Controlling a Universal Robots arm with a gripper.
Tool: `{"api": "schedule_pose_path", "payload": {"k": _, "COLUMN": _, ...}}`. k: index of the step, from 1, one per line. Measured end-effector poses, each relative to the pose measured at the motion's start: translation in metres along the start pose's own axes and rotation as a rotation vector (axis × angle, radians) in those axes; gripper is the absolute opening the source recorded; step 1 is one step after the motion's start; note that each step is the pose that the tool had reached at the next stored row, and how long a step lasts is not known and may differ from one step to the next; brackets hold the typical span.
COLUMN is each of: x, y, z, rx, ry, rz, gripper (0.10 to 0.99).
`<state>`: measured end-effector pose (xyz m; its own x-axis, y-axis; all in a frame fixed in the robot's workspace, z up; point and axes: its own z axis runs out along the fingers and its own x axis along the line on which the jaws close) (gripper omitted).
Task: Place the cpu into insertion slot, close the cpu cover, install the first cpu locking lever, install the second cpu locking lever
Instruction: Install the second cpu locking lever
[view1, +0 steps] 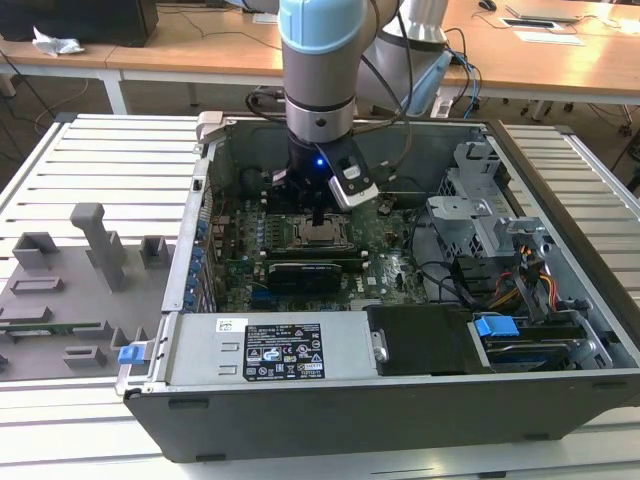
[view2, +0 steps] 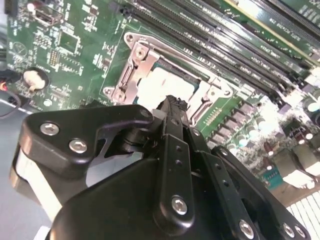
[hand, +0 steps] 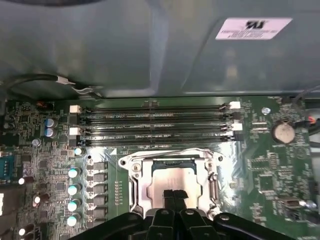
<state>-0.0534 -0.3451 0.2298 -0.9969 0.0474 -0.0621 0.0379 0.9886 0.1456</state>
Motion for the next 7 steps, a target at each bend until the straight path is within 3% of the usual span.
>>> {"api": "schedule_pose_path", "payload": {"k": 7, "x": -0.0001, "y": 0.0004, "z": -0.0022, "rx": 0.001, "ry": 0.0000, "rz": 0.000, "gripper": 0.106}}
